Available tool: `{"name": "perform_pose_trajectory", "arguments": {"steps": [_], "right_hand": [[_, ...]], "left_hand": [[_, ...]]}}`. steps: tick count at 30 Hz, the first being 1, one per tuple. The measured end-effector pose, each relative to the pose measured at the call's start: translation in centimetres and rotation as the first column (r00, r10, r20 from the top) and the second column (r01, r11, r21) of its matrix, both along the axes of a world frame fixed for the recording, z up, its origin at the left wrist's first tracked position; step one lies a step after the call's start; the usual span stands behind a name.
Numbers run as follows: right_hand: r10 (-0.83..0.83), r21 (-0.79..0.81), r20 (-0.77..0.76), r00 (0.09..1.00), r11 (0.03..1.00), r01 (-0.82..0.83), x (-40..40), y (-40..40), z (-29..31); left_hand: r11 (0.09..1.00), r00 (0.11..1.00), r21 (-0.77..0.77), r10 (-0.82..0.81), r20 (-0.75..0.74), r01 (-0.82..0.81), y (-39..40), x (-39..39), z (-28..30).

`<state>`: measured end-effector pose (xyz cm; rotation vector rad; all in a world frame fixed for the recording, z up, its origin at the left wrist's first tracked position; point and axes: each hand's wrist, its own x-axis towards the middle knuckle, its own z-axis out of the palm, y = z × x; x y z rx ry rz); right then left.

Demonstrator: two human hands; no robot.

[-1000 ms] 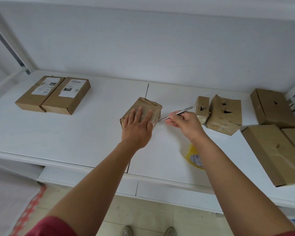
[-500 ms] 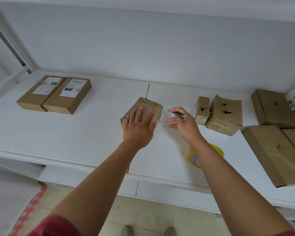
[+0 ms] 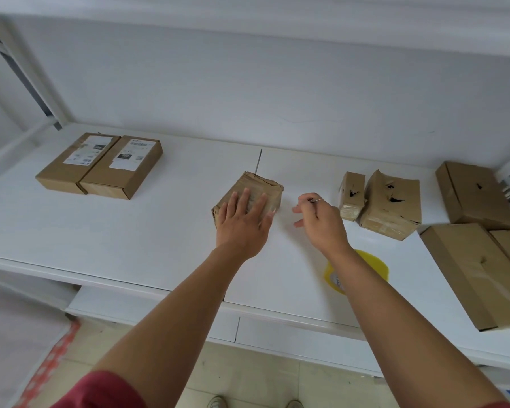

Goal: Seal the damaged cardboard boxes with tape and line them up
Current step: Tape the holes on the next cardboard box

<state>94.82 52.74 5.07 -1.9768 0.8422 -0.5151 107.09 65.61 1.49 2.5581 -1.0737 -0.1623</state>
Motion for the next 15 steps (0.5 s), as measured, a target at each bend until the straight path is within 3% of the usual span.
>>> {"name": "perform_pose_trajectory", "arguments": {"steps": [6, 12, 15], "right_hand": [[0.023, -0.108, 0.066, 0.998, 0.994, -0.016, -0.40, -0.39, -0.45], [0.154, -0.096, -0.188, 0.970, 0.980, -0.174, 0.05, -0.03, -0.79], [0.213, -0.128, -0.223, 0.951, 0.961, -0.246, 0.29, 0.09, -1.02]], "left_hand": [[1.000, 1.000, -0.011, -0.003, 0.023, 0.003, -0.01, -0.08, 0.00], [1.000, 1.000, -0.001, 0.010, 0.001, -0.010, -0.06, -0.21, 0.19], [1.000, 1.000, 0.002, 0.030, 0.003, -0.030, -0.13, -0.30, 0.32]]}}
